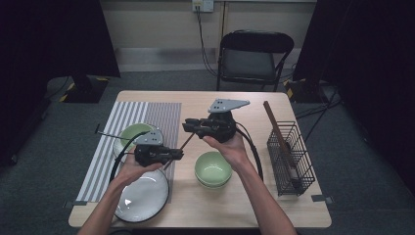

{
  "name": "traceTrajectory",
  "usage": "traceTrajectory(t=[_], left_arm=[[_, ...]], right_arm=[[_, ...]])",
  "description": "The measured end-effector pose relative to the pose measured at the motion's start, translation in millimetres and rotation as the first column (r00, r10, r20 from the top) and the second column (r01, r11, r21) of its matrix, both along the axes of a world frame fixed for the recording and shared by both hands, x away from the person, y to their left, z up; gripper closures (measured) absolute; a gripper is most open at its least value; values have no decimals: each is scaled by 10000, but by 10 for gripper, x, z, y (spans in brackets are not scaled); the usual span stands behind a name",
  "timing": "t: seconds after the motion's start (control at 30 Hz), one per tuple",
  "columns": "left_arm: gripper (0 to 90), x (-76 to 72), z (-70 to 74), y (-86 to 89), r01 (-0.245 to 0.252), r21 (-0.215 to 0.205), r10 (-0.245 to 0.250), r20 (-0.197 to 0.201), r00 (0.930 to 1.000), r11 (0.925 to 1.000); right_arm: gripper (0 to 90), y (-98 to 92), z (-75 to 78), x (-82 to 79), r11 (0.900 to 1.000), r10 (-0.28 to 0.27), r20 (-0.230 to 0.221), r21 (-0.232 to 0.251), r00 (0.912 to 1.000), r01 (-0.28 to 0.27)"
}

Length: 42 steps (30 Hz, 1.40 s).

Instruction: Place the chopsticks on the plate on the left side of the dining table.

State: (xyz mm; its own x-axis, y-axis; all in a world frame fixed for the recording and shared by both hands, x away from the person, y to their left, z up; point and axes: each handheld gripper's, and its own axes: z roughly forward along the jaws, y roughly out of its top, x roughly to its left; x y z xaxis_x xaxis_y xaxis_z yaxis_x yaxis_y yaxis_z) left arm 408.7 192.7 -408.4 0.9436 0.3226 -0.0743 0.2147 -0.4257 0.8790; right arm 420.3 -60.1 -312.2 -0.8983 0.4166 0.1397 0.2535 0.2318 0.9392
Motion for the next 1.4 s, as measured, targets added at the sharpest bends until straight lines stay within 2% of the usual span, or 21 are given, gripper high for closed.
traceTrajectory(t=[0.1,0.2,0.3,0.43,0.6,0.7,0.77,0.87,1.03,1.1,1.2,1.3,1.4], left_arm=[[845,-14,16,-5,64,-344,-69,-158,9999,9994],[846,-6,30,17,126,-724,-149,-319,9994,9973],[846,7,51,62,-34,-1144,-21,-476,9989,9934],[846,17,73,116,-205,-1584,121,-537,9985,9872],[846,22,95,159,-440,-1766,357,-499,9981,9833],[846,23,100,179,-584,-2007,484,-541,9974,9779],[846,30,108,201,-696,-2170,586,-564,9967,9737],[846,33,118,230,-803,-2316,685,-585,9959,9695],[846,35,95,216,-908,-2320,770,-677,9947,9685],[845,31,88,185,-890,-2320,772,-595,9952,9686],[845,34,86,176,-921,-2330,814,-550,9952,9681],[844,29,70,172,-984,-2356,869,-589,9945,9669],[840,28,77,188,-1057,-2531,946,-560,9939,9616]], right_arm=[[593,-3,5,27,9998,-43,-56,217,10000,44],[537,-2,-12,50,9991,-23,-150,431,9999,29],[489,10,-37,58,9984,-12,-132,561,9999,19],[475,62,-110,74,9990,54,-83,434,10000,-50],[470,177,-223,86,9996,147,-160,249,9998,-143],[511,246,-272,80,9995,178,-205,264,9996,-173],[582,268,-290,71,9985,227,-313,500,9993,-211],[642,285,-299,58,9972,261,-360,712,9990,-235],[775,326,-302,37,9970,129,-238,763,9996,-111],[833,341,-297,39,9963,120,-209,849,9997,-102],[850,361,-292,55,9943,220,-300,1051,9993,-187],[857,410,-281,42,9954,275,-245,929,9993,-252],[858,424,-266,49,9949,265,-278,980,9993,-237]])
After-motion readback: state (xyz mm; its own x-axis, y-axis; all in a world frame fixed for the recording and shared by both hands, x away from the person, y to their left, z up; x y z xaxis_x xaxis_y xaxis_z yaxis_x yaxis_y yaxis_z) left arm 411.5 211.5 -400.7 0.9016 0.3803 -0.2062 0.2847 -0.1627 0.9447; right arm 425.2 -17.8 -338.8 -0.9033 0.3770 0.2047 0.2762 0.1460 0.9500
